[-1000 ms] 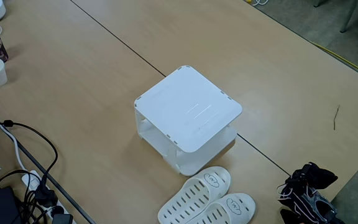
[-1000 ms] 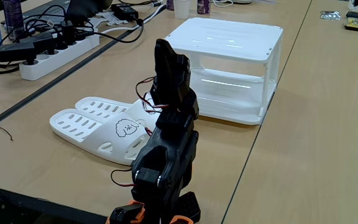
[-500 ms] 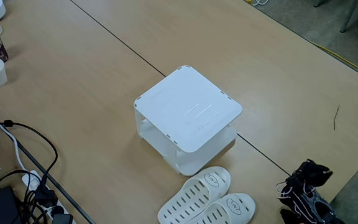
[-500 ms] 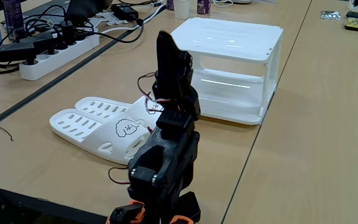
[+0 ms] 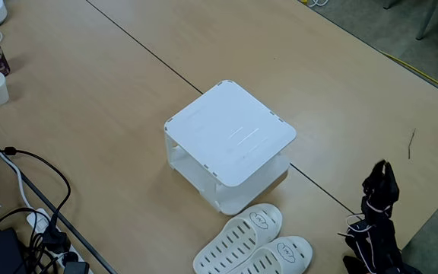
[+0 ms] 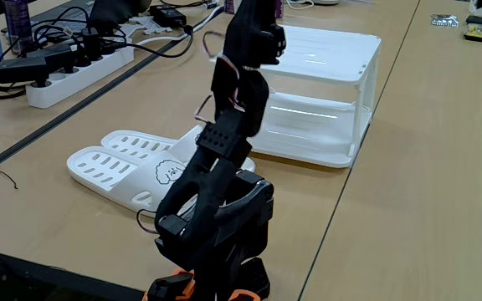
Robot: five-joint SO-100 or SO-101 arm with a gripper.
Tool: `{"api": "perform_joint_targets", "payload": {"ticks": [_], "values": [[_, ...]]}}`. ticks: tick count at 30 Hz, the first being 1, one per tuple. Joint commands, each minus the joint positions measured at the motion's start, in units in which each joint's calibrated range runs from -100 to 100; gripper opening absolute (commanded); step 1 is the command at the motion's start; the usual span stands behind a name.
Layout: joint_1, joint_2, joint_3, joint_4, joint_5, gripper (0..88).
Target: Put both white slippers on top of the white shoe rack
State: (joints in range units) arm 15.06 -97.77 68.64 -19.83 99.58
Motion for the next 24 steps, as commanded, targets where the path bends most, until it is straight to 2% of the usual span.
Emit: {"api": "perform_joint_targets", "payload": {"ticks": [1,6,11,16,24], "values": [[0.32,8.21,-11.04,8.27,0.42,0.8],[0.49,28.32,-27.10,8.27,0.42,0.8],[8.55,45.99,-34.05,9.04,0.42,0.8],[16.36,56.42,-24.21,9.13,0.42,0.8],[14.80,59.20,-3.01,9.13,0.42,0.8]]}}
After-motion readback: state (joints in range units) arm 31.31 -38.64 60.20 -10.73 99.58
